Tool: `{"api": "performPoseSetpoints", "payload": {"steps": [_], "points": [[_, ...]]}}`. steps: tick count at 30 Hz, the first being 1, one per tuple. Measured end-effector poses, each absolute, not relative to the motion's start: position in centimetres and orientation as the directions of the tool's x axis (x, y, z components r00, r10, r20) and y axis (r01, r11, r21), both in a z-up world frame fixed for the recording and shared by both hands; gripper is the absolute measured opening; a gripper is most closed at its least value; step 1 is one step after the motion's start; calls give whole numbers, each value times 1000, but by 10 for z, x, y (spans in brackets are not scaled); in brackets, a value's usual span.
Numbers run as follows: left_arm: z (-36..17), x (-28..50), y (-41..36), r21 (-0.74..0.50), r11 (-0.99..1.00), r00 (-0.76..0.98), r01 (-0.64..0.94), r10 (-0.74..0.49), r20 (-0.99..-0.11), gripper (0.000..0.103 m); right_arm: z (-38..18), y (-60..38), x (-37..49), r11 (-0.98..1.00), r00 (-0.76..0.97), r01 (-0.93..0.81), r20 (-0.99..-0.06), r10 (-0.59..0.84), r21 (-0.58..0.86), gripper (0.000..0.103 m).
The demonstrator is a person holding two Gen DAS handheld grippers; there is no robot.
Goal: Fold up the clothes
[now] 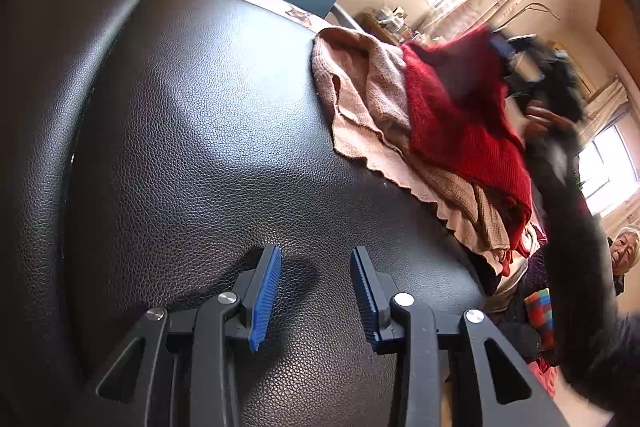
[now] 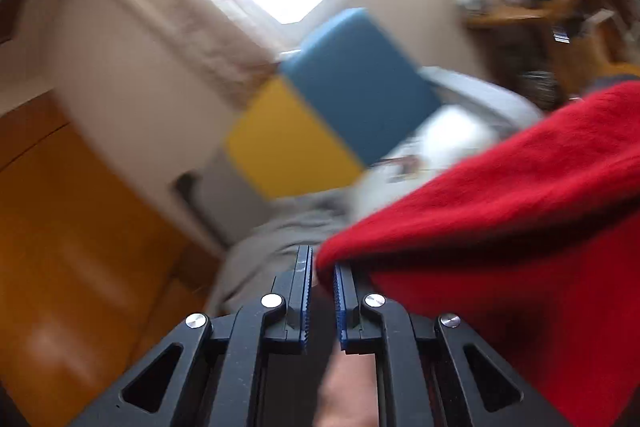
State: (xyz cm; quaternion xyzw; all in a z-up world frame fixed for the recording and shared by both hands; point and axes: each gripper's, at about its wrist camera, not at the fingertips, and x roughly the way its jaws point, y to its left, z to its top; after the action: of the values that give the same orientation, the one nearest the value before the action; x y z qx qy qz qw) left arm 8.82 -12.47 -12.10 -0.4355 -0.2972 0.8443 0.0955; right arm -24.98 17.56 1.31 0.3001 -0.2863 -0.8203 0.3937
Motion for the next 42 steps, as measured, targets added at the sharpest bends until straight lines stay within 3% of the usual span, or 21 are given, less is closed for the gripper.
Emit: {"api": "performPoseSetpoints", "payload": {"steps": [3,7,9,11,15,18,26,34,38,42], "points": [[-117,90,-125,-579,-804,-574,133,414,-706,37,14,143,-194,-355,-354,576,-166,-920,736,12],[-106,106,-127,-536,-831,-577,152,366,-731,37,-9,85,-115,-279,-175,639,-219,-960,717,16],[-98,118,-137,-516,-839,-602,173,324,-730,37,-34,60,-82,-307,-134,633,-289,-948,711,25],[-91,133,-152,-512,-832,-623,215,287,-727,37,-60,44,-53,-391,-144,615,-390,-909,685,60],[-76,159,-171,-474,-849,-649,233,227,-726,37,-100,28,-5,-401,-69,565,-443,-894,721,63],[-59,168,-165,-427,-891,-675,156,219,-704,38,-115,31,17,-427,-37,559,-493,-870,711,76],[-30,132,-86,-211,-959,-673,-191,284,-683,45,-134,86,36,-566,-104,496,-602,-792,658,77],[-80,56,-5,-21,-918,-578,-397,268,-771,45,-123,189,3,-642,-328,331,-553,-766,692,89],[-113,14,6,26,-928,-547,-373,197,-814,45,-123,207,-8,-650,-383,281,-539,-750,706,90],[-126,-1,-2,5,-956,-591,-294,178,-787,44,-93,230,-16,-689,-510,337,-491,-707,642,91]]}}
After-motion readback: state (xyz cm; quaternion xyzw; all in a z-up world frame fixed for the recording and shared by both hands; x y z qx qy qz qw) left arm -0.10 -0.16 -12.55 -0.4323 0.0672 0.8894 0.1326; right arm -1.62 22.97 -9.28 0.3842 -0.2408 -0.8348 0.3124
